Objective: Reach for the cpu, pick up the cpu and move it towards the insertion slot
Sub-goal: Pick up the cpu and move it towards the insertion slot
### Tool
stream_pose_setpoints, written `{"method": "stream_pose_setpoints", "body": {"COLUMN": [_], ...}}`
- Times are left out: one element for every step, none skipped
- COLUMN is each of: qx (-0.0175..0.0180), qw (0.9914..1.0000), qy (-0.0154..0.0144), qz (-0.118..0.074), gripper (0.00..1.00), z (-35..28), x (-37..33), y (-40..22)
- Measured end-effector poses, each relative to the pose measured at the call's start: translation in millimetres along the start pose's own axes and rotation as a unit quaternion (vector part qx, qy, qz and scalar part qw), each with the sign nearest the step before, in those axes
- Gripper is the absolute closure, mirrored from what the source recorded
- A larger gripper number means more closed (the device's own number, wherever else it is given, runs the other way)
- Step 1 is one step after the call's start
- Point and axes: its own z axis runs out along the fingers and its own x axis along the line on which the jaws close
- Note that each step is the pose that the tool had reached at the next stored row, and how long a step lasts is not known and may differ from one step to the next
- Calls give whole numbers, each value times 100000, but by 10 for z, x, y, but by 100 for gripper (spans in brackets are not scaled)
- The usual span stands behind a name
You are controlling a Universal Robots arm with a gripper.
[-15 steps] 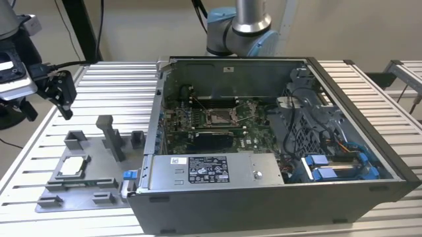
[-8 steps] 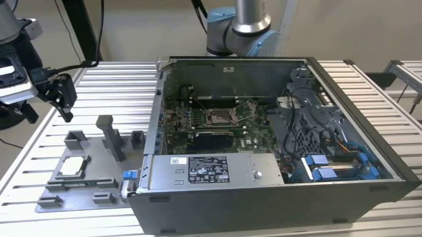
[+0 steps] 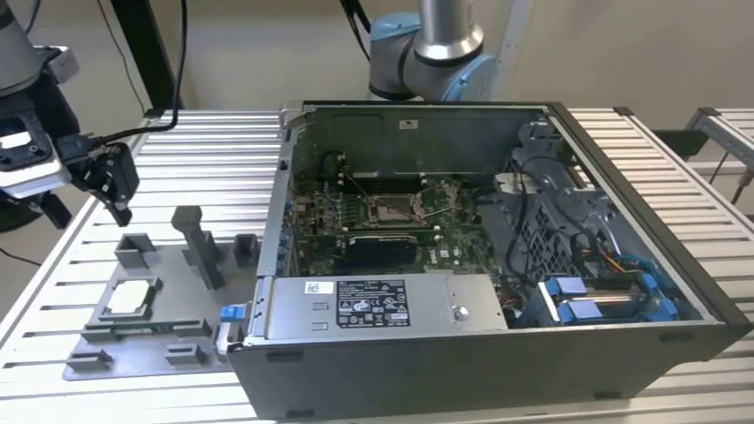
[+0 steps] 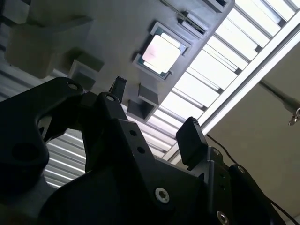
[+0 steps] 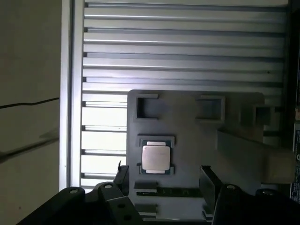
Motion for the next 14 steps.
{"method": "stream_pose_setpoints", "body": {"qx": [0, -2, 7, 2, 2, 1, 4, 7, 5, 4, 2, 3, 2, 5], "qw": [100000, 100000, 100000, 100000, 100000, 100000, 100000, 100000, 100000, 100000, 100000, 100000, 100000, 100000], "qy": [0, -5, 1, -5, -5, -8, -3, -1, 1, -1, -5, -3, -4, 0], "qz": [-5, -6, -1, -3, -1, 0, 1, 2, 1, -3, -4, -4, -5, 0], "gripper": [0, 0, 0, 0, 0, 0, 0, 0, 0, 0, 0, 0, 0, 0], "z": [14, 31, 43, 57, 74, 89, 104, 122, 138, 156, 174, 193, 211, 229], "x": [1, 3, 5, 6, 8, 11, 14, 18, 22, 24, 27, 27, 27, 28], "y": [-1, -1, -2, -2, -2, -3, -3, -4, -5, -6, -6, -7, -8, -8]}}
